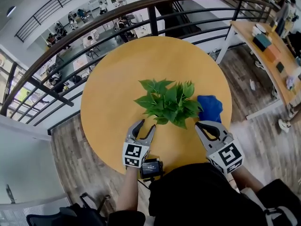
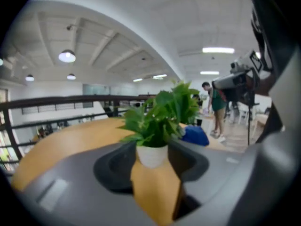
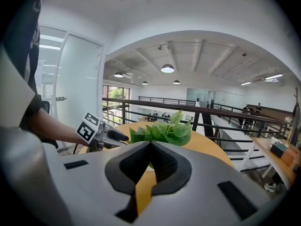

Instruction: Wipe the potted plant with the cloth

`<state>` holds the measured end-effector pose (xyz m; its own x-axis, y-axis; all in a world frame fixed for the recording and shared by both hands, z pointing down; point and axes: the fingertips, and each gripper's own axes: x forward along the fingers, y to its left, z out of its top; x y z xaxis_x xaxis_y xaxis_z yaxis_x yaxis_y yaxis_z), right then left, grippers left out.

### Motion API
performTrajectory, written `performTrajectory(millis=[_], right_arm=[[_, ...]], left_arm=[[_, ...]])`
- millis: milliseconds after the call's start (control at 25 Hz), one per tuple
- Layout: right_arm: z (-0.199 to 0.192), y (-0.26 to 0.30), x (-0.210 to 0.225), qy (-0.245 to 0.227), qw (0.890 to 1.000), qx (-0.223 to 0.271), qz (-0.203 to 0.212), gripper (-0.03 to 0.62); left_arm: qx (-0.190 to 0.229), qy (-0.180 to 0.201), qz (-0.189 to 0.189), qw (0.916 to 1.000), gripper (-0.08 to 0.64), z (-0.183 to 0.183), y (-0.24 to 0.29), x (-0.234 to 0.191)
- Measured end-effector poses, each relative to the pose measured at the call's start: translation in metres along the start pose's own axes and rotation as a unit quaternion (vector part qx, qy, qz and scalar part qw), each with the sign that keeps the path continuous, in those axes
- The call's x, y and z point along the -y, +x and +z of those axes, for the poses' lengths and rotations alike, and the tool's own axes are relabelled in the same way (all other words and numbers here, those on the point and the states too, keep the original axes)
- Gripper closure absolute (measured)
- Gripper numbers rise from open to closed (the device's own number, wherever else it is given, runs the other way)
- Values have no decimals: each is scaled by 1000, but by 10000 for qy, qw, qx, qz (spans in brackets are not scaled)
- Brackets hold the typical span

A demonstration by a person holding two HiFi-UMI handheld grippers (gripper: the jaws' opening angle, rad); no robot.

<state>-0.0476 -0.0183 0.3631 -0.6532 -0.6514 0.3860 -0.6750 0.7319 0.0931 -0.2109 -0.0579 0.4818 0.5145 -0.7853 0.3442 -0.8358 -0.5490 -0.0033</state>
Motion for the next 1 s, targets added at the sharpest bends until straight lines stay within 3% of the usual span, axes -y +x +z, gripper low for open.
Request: performTrajectory(millis=[80, 320, 560, 720, 1000], right_arm=[[-1, -1, 9, 10, 10000, -25, -53, 583], [-6, 0, 22, 91, 9999, -61, -76, 583], [-21, -4, 32, 195, 9986, -482, -125, 583], [-27, -7, 40, 225, 9992, -261, -221, 583], [-31, -15, 52, 321, 9981, -354, -379, 583]], left_arm=[[29, -263, -211, 9994, 302, -1, 12, -9], [-327, 104, -616, 9975, 247, -31, 37, -15], [-505, 357, -789, 9950, 185, -59, 62, -5], [-456, 363, -897, 9943, 153, -64, 82, 2], [-330, 158, -1115, 9931, 147, -72, 113, 15]])
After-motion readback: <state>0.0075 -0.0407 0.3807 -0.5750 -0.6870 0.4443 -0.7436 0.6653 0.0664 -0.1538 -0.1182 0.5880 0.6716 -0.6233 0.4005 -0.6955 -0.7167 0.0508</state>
